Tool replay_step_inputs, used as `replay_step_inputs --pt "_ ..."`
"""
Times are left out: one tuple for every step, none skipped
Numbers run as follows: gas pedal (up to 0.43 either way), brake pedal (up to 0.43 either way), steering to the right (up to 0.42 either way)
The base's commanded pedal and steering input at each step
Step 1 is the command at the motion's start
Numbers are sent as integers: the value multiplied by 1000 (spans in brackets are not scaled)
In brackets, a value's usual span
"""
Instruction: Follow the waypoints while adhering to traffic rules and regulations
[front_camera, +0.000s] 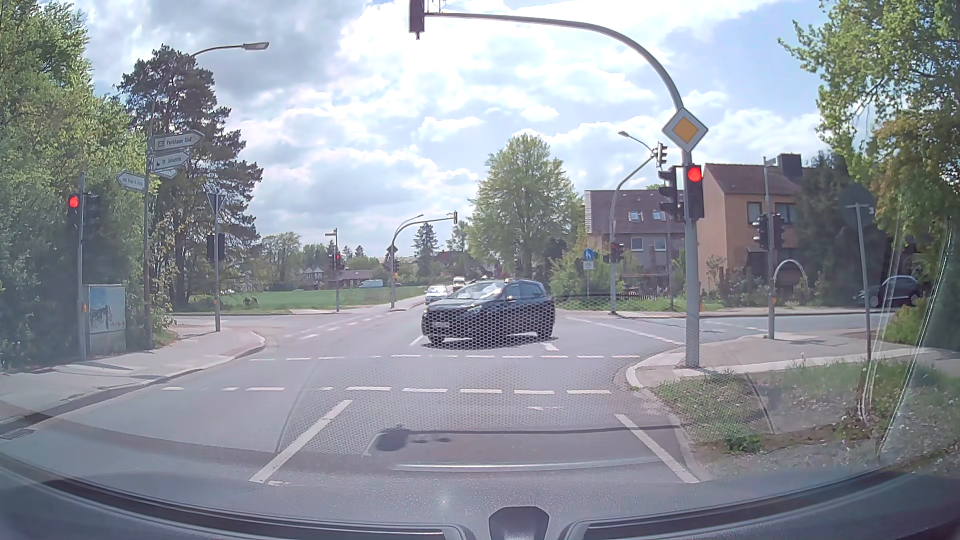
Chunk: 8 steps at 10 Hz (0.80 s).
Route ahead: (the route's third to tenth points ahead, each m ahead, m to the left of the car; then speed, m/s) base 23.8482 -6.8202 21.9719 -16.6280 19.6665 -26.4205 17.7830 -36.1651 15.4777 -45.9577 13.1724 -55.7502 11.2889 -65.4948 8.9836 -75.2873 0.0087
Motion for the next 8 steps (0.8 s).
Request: replay_step_inputs --pt "0 207 -4" --pt "0 207 -4" --pt "0 207 -4" --pt "0 207 -4" --pt "0 207 -3" --pt "0 207 -4" --pt "0 207 -3" --pt "0 207 -4"
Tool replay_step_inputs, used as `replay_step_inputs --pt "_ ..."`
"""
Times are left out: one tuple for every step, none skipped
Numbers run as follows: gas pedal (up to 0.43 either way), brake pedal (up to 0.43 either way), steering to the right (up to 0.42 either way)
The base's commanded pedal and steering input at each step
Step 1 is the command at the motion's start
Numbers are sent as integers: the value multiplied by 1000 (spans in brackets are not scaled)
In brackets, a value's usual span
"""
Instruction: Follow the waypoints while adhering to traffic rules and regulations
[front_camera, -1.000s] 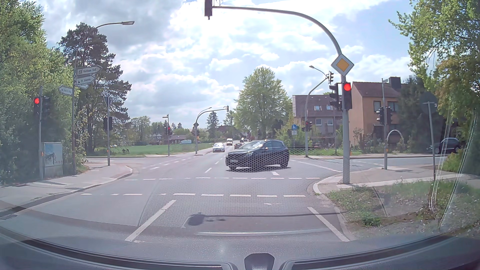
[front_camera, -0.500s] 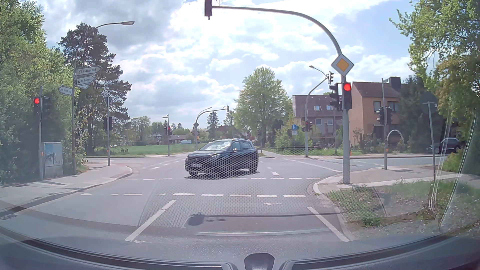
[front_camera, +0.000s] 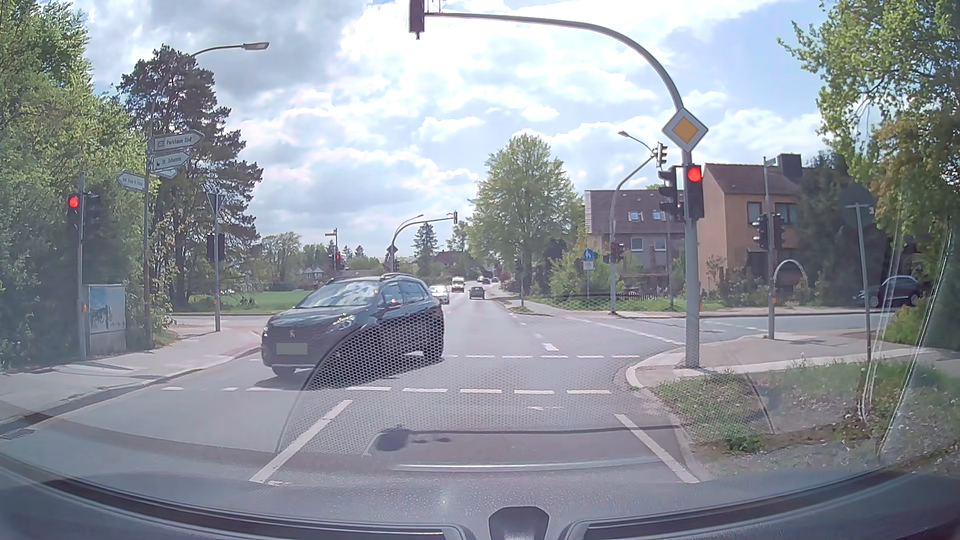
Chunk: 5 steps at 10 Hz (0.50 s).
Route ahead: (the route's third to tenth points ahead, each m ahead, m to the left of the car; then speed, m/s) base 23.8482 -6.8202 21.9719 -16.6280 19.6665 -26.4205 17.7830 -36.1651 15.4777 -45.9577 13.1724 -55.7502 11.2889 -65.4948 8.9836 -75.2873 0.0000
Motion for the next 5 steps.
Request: replay_step_inputs --pt "0 207 -4" --pt "0 207 -4" --pt "0 201 -4" --pt "0 207 -4" --pt "0 207 -4"
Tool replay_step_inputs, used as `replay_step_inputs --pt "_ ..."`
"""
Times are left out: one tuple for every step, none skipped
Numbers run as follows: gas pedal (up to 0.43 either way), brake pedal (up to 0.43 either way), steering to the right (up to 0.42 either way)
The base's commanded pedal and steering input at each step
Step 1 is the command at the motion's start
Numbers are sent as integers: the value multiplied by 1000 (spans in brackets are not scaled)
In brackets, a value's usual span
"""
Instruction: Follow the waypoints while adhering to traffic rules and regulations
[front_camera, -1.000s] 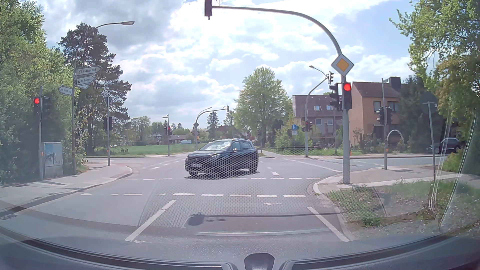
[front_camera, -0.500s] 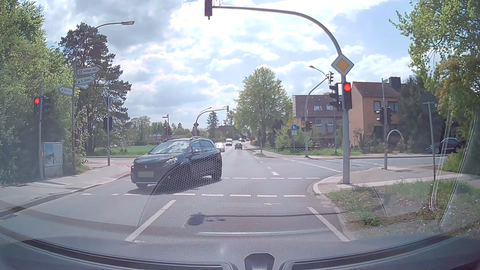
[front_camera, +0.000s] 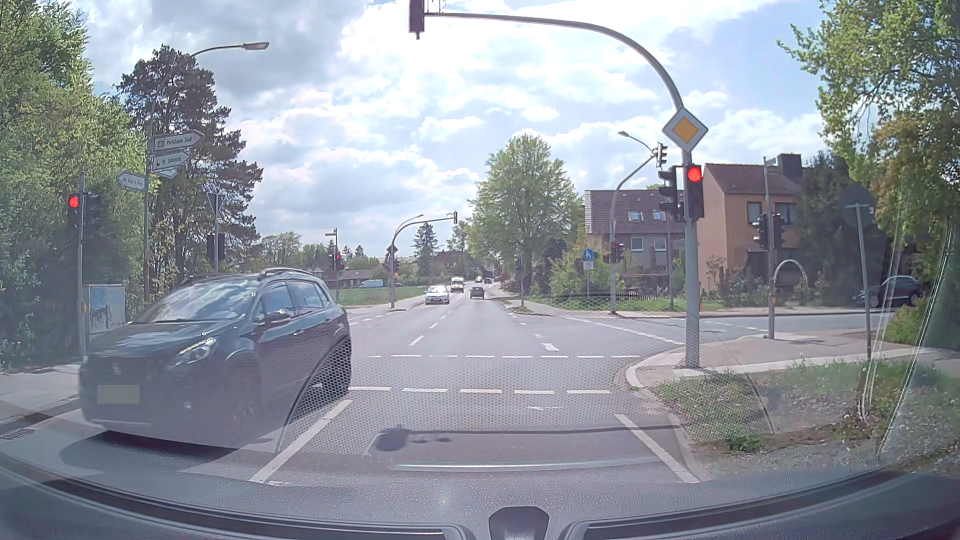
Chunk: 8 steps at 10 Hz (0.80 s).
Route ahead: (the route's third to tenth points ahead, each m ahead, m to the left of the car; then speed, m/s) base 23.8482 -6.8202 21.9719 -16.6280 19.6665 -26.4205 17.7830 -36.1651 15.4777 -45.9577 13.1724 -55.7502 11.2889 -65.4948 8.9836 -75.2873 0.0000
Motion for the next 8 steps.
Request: replay_step_inputs --pt "0 207 -3" --pt "0 207 -3" --pt "0 207 -4" --pt "0 207 -3" --pt "0 207 -3" --pt "0 207 -4" --pt "0 207 -4" --pt "0 207 -4"
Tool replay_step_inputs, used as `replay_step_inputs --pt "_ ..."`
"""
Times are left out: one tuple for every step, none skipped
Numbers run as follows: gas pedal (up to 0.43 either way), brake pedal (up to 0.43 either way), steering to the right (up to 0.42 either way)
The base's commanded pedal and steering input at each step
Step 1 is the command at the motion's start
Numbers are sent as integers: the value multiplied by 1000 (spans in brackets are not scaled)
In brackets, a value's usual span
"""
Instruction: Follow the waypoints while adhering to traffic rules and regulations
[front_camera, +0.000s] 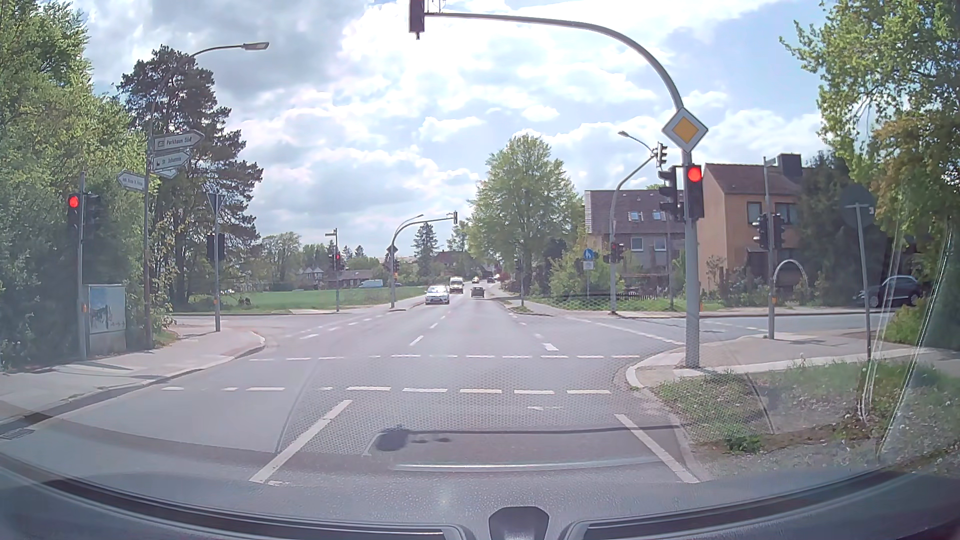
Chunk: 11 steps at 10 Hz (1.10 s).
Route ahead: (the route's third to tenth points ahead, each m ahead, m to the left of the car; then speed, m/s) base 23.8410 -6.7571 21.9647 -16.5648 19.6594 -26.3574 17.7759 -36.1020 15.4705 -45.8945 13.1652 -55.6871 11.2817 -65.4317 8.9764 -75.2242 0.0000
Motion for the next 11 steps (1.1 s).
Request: replay_step_inputs --pt "0 207 -4" --pt "0 207 -4" --pt "0 207 -4" --pt "0 207 -4" --pt "0 207 -4" --pt "0 207 -4" --pt "0 207 -4" --pt "0 207 -4" --pt "0 207 -4" --pt "0 207 -4" --pt "0 207 -5"
